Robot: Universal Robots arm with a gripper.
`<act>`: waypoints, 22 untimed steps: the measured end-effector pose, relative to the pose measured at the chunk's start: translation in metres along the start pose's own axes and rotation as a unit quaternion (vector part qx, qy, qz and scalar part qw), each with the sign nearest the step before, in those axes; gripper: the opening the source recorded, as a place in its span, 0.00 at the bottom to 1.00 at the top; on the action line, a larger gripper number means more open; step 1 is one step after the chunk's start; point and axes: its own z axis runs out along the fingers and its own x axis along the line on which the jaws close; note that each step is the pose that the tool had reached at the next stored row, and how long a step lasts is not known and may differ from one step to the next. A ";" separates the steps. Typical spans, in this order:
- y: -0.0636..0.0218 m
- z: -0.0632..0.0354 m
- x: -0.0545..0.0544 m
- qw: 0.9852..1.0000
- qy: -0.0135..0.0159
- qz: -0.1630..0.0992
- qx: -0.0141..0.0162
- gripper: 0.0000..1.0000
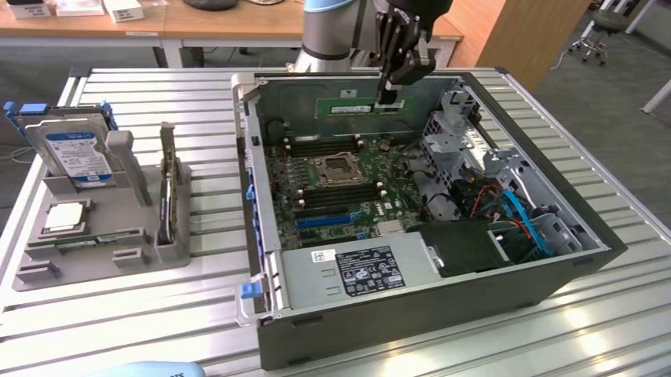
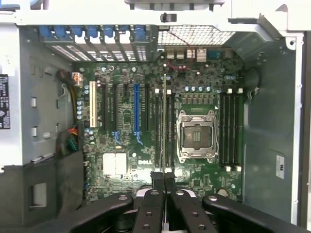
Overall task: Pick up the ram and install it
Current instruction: 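Pick up the ram and move it above insertion slot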
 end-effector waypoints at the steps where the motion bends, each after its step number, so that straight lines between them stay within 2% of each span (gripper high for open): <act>1: 0.0001 0.0002 -0.002 1.000 0.000 0.000 0.000 0.12; 4: 0.0002 0.0006 -0.006 1.000 0.000 0.000 0.000 0.12; 9: 0.0002 0.0006 -0.007 1.000 0.000 0.000 0.000 0.12; 11: 0.0002 0.0016 -0.007 1.000 0.000 0.000 0.001 0.12; 15: 0.0000 0.0066 -0.007 1.000 0.000 0.000 0.004 0.12; 22: -0.0004 0.0090 -0.007 1.000 0.000 -0.002 0.004 0.12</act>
